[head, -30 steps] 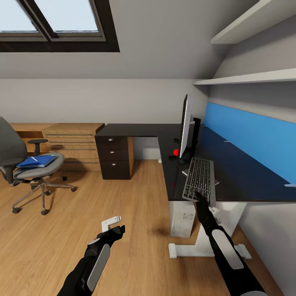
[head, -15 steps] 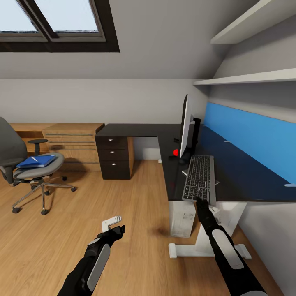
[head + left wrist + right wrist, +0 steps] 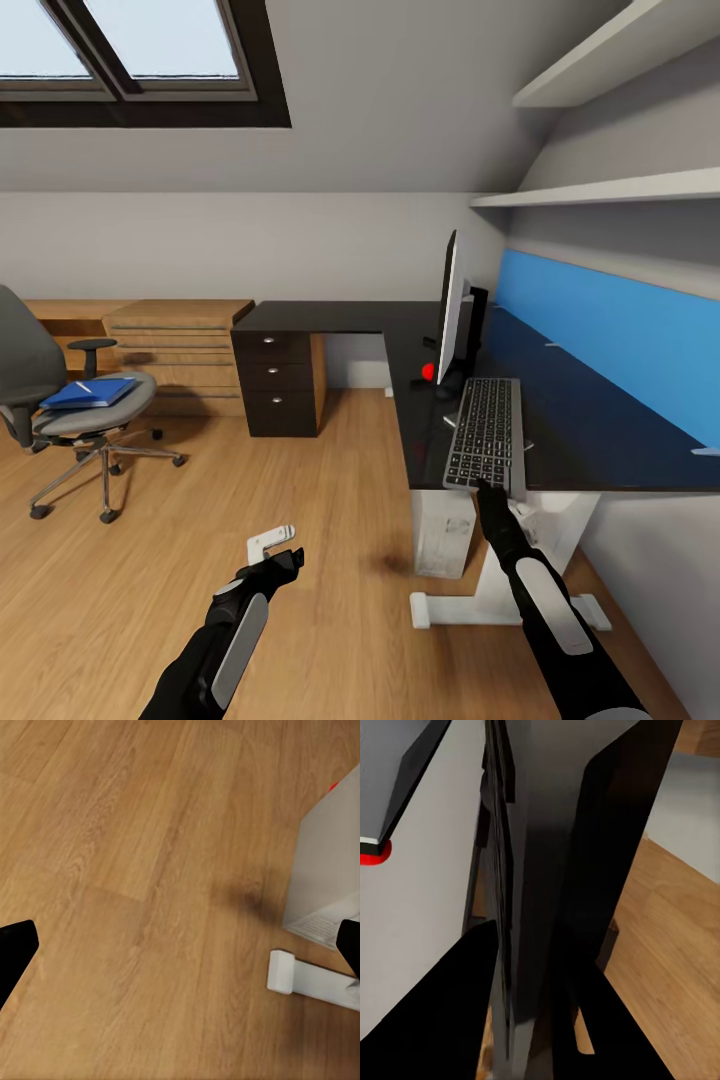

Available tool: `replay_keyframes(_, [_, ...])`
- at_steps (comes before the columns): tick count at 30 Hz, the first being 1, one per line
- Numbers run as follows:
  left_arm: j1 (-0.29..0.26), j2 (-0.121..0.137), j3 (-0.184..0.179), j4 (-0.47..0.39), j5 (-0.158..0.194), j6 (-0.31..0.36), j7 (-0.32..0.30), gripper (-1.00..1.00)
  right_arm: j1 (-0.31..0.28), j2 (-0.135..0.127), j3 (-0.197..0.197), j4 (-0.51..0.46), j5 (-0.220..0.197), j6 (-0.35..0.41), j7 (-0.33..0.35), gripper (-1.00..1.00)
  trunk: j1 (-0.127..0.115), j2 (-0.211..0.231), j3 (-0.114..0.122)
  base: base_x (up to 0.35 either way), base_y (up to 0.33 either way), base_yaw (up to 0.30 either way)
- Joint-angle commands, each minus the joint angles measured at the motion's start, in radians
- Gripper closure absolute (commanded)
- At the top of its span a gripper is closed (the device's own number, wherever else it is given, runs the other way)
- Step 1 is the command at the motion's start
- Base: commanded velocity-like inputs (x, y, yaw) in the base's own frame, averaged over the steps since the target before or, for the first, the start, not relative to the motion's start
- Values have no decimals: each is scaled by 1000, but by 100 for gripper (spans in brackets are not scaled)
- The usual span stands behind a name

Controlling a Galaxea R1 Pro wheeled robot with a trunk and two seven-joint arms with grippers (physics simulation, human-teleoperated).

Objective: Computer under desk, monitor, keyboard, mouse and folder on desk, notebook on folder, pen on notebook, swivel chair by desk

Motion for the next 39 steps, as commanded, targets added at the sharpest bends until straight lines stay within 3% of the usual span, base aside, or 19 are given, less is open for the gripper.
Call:
replay_keyframes(1, [0,0,-2,-2,11,3,10,-100,0,-1,2,0,-11,-5,-3,100,-4,7,2,0,0,0])
replay_keyframes(7, [0,0,-2,-2,11,3,9,-100,0,-1,0,0,-13,-4,-2,100,-27,49,21,0,0,0])
replay_keyframes(8, [0,1,-2,-2,10,0,11,-100,0,2,-36,-32,-20,-2,2,100,-31,56,24,0,0,0])
replay_keyframes(12, [0,1,-2,-2,9,1,12,-100,0,3,-38,-58,-21,-2,3,100,-46,84,37,-36,0,0])
replay_keyframes(28, [0,1,-1,1,10,1,13,-100,4,2,-38,-122,-22,-2,2,100,-108,196,87,-328,0,0])
replay_keyframes(30, [0,2,0,7,10,1,13,-100,20,3,-34,-154,-22,-1,2,100,-115,210,93,-322,0,0])
replay_keyframes(35, [0,3,1,16,9,0,13,-100,132,4,33,-324,-22,-4,-4,100,-134,245,109,-70,0,0])
replay_keyframes(39, [0,3,1,17,9,-2,13,-100,173,4,49,-372,-22,-4,-6,100,-138,252,112,-8,0,0])
